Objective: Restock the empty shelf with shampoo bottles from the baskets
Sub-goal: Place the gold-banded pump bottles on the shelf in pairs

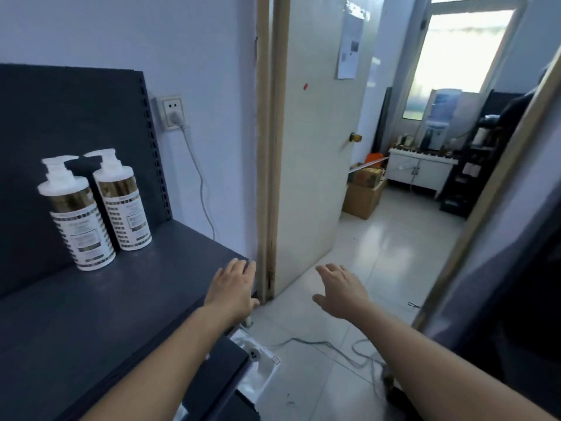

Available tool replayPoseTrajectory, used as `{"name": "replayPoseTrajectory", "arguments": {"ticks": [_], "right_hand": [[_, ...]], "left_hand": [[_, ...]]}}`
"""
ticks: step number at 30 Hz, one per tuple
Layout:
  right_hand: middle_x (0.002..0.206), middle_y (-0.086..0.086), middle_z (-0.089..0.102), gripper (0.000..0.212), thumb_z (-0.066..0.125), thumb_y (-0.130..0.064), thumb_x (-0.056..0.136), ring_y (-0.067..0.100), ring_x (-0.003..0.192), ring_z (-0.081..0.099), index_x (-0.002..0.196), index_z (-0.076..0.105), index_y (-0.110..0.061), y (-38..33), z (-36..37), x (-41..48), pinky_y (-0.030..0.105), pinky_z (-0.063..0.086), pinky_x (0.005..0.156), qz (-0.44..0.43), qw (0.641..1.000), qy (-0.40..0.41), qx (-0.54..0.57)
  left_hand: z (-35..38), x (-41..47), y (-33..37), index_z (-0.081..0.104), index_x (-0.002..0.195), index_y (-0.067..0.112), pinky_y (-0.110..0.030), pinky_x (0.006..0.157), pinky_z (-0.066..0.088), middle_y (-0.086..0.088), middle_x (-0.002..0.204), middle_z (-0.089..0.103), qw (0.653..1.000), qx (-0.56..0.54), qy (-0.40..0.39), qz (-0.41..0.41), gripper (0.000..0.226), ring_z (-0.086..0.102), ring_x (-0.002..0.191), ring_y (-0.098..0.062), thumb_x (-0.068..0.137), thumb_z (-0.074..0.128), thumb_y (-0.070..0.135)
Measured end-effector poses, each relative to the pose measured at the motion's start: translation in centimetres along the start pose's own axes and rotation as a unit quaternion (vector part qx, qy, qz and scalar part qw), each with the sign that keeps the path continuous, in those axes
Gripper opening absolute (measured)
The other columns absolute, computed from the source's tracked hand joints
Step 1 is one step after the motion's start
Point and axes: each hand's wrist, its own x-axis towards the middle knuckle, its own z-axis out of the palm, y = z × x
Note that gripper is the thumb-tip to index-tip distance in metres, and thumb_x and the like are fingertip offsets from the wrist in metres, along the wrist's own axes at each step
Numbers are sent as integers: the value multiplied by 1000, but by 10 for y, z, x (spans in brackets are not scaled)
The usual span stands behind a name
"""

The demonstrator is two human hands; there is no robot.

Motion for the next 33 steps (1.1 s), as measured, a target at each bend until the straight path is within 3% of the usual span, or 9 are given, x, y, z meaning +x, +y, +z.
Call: {"name": "replayPoseTrajectory", "arguments": {"ticks": [11,16,21,33], "right_hand": [[140,6,48,53,59,-37,93,28,130,43,138,43,-15,8,20,-131,40,40,102,226,974,24,1],[140,7,47,52,61,-33,92,29,128,44,138,43,-15,10,31,-212,42,42,102,319,947,24,9],[142,8,45,59,60,-40,93,30,131,42,143,39,-15,20,40,-296,42,41,103,416,909,3,12],[145,10,43,65,58,-39,93,32,132,43,148,33,-16,28,73,-515,40,41,105,614,786,6,69]], "left_hand": [[22,-28,52,22,149,13,-37,108,34,-6,149,35,971,-19,-28,235,77,34,135,-25,90,61,43],[26,-56,87,25,148,14,-35,105,36,-6,147,37,947,-27,-46,318,75,33,136,-24,89,62,42],[32,-89,139,32,143,13,-37,102,37,-6,143,41,912,-38,-70,402,66,34,134,-25,89,62,38],[58,-220,290,17,153,11,-39,109,36,-7,149,34,801,-32,-124,585,80,27,140,-25,91,60,38]]}}
